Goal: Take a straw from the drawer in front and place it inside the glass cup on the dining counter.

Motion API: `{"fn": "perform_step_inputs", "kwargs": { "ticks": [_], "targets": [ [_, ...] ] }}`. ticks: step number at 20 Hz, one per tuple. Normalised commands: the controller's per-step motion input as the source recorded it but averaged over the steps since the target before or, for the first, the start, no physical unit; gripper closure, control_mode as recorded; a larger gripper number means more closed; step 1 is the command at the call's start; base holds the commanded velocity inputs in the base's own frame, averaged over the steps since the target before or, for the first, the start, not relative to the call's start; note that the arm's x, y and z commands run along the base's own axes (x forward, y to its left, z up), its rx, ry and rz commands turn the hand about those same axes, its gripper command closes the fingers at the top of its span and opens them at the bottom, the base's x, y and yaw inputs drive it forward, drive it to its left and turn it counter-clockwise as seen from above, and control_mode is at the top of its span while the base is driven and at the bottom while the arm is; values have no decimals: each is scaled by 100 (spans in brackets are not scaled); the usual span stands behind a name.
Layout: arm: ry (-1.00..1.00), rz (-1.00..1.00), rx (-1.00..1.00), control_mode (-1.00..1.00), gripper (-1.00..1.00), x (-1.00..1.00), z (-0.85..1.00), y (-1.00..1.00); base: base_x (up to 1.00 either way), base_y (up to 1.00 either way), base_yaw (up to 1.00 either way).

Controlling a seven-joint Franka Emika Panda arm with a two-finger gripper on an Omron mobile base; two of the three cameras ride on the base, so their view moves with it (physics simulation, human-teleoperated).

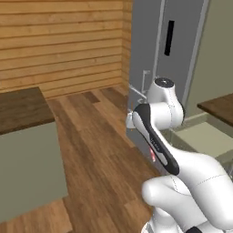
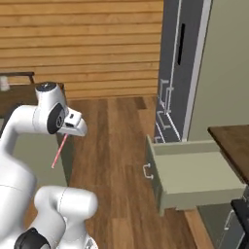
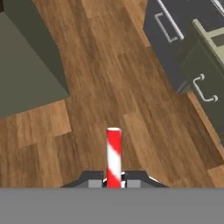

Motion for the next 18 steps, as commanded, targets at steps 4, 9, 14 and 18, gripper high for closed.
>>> {"fn": "perform_step_inputs", "kwargs": {
  "ticks": [4, 9, 14, 18],
  "targets": [
    [0, 0, 0, 100, 100, 0, 0, 0, 100, 58, 3],
    [0, 0, 0, 100, 100, 0, 0, 0, 100, 40, 0],
    [0, 0, 0, 100, 100, 0, 0, 0, 100, 27, 1],
    [0, 0, 0, 100, 100, 0, 0, 0, 100, 3, 4]
  ]
}}
